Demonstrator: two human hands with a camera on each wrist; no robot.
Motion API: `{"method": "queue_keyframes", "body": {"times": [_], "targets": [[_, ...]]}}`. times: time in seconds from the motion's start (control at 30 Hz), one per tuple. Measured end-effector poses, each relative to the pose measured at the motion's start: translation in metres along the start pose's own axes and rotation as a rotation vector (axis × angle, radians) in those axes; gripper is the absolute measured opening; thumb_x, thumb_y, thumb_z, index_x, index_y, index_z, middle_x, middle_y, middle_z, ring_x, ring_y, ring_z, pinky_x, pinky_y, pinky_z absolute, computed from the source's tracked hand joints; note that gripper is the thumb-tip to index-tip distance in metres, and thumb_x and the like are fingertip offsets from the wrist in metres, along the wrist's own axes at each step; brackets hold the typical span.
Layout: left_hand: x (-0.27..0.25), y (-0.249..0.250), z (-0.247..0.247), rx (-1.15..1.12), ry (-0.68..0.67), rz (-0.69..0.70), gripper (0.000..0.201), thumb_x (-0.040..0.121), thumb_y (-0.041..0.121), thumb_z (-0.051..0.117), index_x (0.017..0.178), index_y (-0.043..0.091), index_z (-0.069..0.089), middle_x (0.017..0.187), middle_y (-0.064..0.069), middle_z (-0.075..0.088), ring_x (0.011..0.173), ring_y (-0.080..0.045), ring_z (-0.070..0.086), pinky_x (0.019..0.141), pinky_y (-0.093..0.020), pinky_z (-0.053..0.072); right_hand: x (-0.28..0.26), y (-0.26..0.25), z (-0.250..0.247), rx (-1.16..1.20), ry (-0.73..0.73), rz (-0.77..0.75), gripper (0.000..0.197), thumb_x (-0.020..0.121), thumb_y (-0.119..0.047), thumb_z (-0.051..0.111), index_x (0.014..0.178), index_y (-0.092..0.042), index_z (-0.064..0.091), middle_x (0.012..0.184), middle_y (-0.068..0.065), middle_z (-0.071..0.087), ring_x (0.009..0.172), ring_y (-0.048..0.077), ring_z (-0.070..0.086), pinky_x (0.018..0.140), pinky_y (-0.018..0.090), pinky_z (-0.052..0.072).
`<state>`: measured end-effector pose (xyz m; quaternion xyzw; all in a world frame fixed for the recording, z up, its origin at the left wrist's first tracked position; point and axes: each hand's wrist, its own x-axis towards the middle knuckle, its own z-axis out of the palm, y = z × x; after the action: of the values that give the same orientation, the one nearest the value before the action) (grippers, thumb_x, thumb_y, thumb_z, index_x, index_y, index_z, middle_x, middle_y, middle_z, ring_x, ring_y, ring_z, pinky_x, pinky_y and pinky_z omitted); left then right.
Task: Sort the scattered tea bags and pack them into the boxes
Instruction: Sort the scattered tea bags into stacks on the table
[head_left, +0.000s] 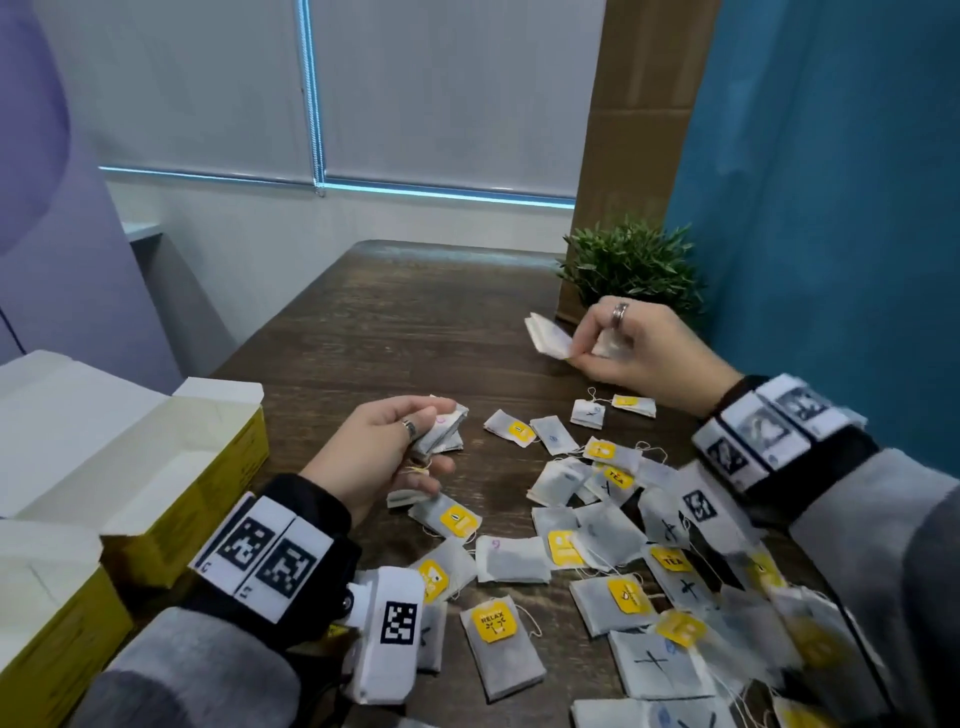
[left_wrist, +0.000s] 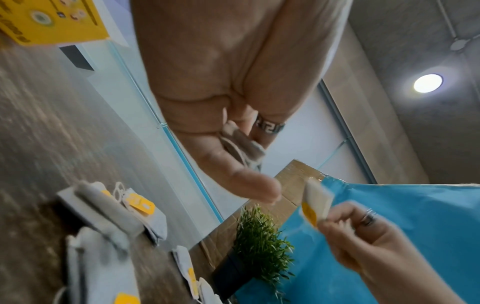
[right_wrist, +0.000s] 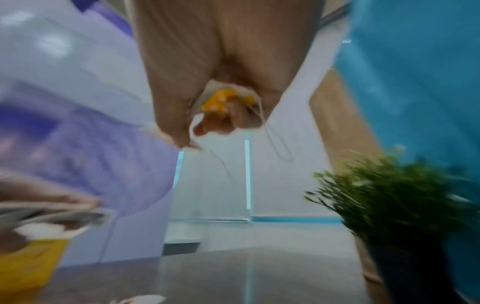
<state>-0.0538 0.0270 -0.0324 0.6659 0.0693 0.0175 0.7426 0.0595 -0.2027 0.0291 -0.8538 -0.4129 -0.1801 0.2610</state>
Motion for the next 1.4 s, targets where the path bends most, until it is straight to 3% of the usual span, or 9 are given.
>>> {"method": "queue_keyframes", "body": {"times": [0.23, 0.37, 0.53, 0.63, 0.77, 0.93, 1.2, 1.3, 1.4], "targets": [[-0.011, 0.018, 0.005, -0.242, 0.011, 0.07, 0.054, 0.079, 0.047, 0.054, 0.117, 0.01, 0.061, 0.111, -0.014, 0.064, 0.089, -0.029, 0.062, 0.076, -0.042, 0.056, -0.023, -0.049, 0.027, -0.347, 0.22, -0.547, 0.004, 0.078, -0.013, 0.069, 0.075, -0.014, 0.068, 0.074, 0.002, 0.061, 0.054, 0.021, 0.058, 0.043, 0.027, 0.045], [-0.014, 0.017, 0.003, -0.149, -0.071, 0.172, 0.057, 0.068, 0.013, 0.069, 0.124, 0.015, 0.057, 0.111, -0.01, 0.062, 0.091, -0.024, 0.062, 0.08, -0.04, 0.055, -0.027, -0.048, 0.034, -0.345, 0.246, -0.614, 0.013, 0.084, -0.014, 0.062, 0.073, -0.013, 0.068, 0.072, 0.002, 0.061, 0.052, 0.02, 0.055, 0.042, 0.026, 0.042], [-0.014, 0.013, 0.002, -0.012, -0.007, 0.336, 0.07, 0.067, -0.019, 0.068, 0.12, 0.025, 0.058, 0.105, -0.01, 0.066, 0.082, -0.019, 0.067, 0.076, -0.031, 0.059, -0.024, -0.051, 0.033, 0.156, 0.011, -0.108, 0.029, 0.079, -0.032, 0.071, 0.101, -0.019, 0.058, 0.091, -0.007, 0.057, 0.073, -0.002, 0.054, 0.066, 0.017, 0.044], [-0.015, 0.014, 0.002, 0.072, 0.018, 0.433, 0.071, 0.065, -0.018, 0.071, 0.114, 0.033, 0.059, 0.104, -0.002, 0.067, 0.079, -0.014, 0.067, 0.074, -0.025, 0.057, -0.018, -0.058, 0.028, 0.658, -0.236, 0.361, 0.056, 0.071, -0.046, 0.065, 0.118, -0.018, 0.05, 0.077, -0.012, 0.061, 0.046, 0.002, 0.045, 0.045, 0.016, 0.035], [-0.017, 0.014, 0.005, 0.082, -0.034, 0.44, 0.068, 0.067, -0.019, 0.069, 0.113, 0.03, 0.059, 0.103, 0.008, 0.066, 0.082, -0.004, 0.066, 0.069, -0.018, 0.053, -0.018, -0.065, 0.027, 0.625, -0.438, 0.333, 0.007, 0.084, -0.019, 0.067, 0.086, -0.019, 0.06, 0.045, -0.015, 0.048, 0.04, 0.002, 0.035, 0.04, 0.014, 0.026], [-0.012, 0.006, 0.0, 0.122, -0.008, 0.297, 0.058, 0.074, -0.017, 0.065, 0.117, 0.021, 0.06, 0.108, -0.002, 0.066, 0.085, -0.012, 0.063, 0.073, -0.019, 0.055, 0.0, -0.042, 0.03, 0.705, -0.356, 0.507, 0.037, 0.084, -0.05, 0.054, 0.09, -0.016, 0.066, 0.071, -0.002, 0.062, 0.043, 0.009, 0.04, 0.038, 0.018, 0.029], [0.004, -0.011, -0.008, 0.067, -0.02, 0.005, 0.047, 0.087, -0.014, 0.035, 0.117, 0.015, 0.058, 0.104, -0.02, 0.054, 0.071, -0.027, 0.053, 0.056, -0.03, 0.053, 0.029, 0.1, 0.027, -0.104, -0.343, 0.861, 0.019, 0.093, -0.015, 0.046, 0.083, -0.008, 0.061, 0.071, 0.01, 0.062, 0.059, 0.019, 0.06, 0.053, 0.022, 0.045], [0.009, -0.012, -0.008, 0.027, -0.004, -0.043, 0.046, 0.087, -0.012, 0.033, 0.116, 0.014, 0.058, 0.088, -0.019, 0.052, 0.062, -0.028, 0.047, 0.044, -0.025, 0.043, 0.021, 0.15, 0.041, -0.452, -0.506, 0.842, 0.042, 0.082, -0.035, 0.064, 0.114, -0.009, 0.063, 0.111, 0.008, 0.065, 0.105, 0.031, 0.06, 0.092, 0.034, 0.047], [0.008, -0.01, -0.006, -0.006, 0.024, -0.045, 0.038, 0.087, -0.006, 0.038, 0.113, 0.011, 0.06, 0.086, -0.018, 0.052, 0.061, -0.026, 0.042, 0.047, -0.029, 0.038, 0.017, 0.189, 0.059, -0.5, -0.571, 0.83, 0.055, 0.059, -0.06, 0.073, 0.093, -0.017, 0.071, 0.088, 0.001, 0.071, 0.086, 0.028, 0.067, 0.085, 0.038, 0.054]]}}
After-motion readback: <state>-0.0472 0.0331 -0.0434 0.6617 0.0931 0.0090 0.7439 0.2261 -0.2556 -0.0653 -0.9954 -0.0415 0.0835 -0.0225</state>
